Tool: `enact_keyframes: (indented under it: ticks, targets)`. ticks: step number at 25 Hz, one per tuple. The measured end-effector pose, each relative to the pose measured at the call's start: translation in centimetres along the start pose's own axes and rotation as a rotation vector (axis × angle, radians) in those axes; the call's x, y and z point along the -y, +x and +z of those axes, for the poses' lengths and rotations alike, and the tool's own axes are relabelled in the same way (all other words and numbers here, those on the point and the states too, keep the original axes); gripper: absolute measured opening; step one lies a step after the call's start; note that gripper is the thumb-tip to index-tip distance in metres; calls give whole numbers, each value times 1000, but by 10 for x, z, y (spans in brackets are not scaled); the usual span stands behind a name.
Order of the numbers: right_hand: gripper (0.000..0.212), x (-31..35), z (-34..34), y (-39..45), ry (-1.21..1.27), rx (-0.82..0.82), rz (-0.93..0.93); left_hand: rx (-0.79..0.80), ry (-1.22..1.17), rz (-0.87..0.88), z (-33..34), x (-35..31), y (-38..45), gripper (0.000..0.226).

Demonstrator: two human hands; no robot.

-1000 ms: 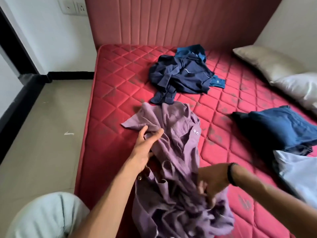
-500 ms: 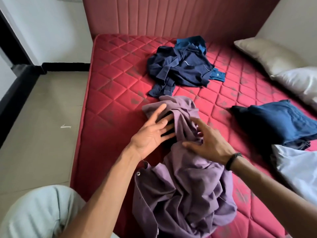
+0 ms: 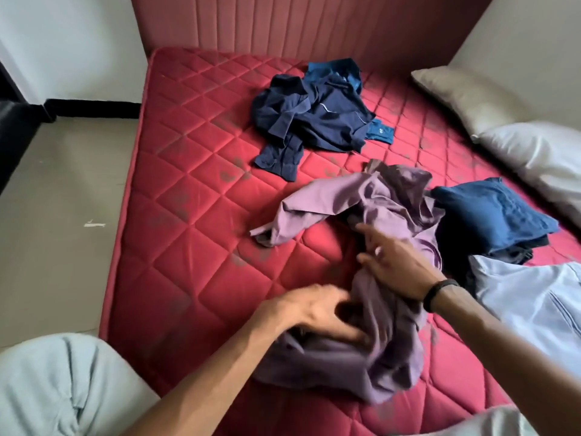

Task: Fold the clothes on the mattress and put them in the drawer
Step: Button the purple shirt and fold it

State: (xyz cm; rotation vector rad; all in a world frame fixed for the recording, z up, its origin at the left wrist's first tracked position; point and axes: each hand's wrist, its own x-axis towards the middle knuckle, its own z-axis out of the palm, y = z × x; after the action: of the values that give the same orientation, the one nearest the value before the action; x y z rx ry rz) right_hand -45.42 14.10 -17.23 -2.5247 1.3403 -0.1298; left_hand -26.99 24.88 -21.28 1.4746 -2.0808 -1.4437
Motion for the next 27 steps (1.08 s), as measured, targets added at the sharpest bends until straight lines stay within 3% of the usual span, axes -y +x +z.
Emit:
enact_keyframes:
  ticks: [1,2,4,7,9,12,13,15,17,18,20,22,24,27]
  targets:
    - [62,-2,9,-5,-114,134,-13,135,24,-2,10,-7,-2,64]
    - [67,-8,13,-13,-192,159,47,230,11,-14,18,-10,-3,60]
    - [79,-25,11,-29,-222,64,255,245,-68,-37,23,-4,-1,49]
    - [104,-44,2,-47,-234,-20,523,-115,-275,-104,22,16,13,34]
    - [104,-53,1,-51,-119,-12,627,-345,-406,-149,26,26,18,28]
    - [94,-70,-3,-56,76,-16,676,-478,-331,-99,34,27,21,22]
    - [93,-70,-6,-58,225,-32,648,-503,-324,-93,35,26,21,21]
    - [97,-54,-9,-68,819,21,499,-537,-511,-127,29,15,21,23]
    - [69,-16,-4,-80,1167,276,273,-534,-896,-174,13,-1,13,32]
    - [50,6,-6,-83,1138,397,169,-520,-1094,-176,3,-7,6,38]
    - [23,39,-4,-86,753,568,-22,-504,-1434,-105,-16,-5,-8,57]
    - [16,55,3,-80,513,566,-125,-470,-1683,2,-27,6,-15,68]
    - [20,62,5,-68,515,389,-57,-542,-1513,-99,-29,21,-10,63]
    - [25,56,6,-50,328,-32,120,-649,-915,-216,-33,29,-8,51]
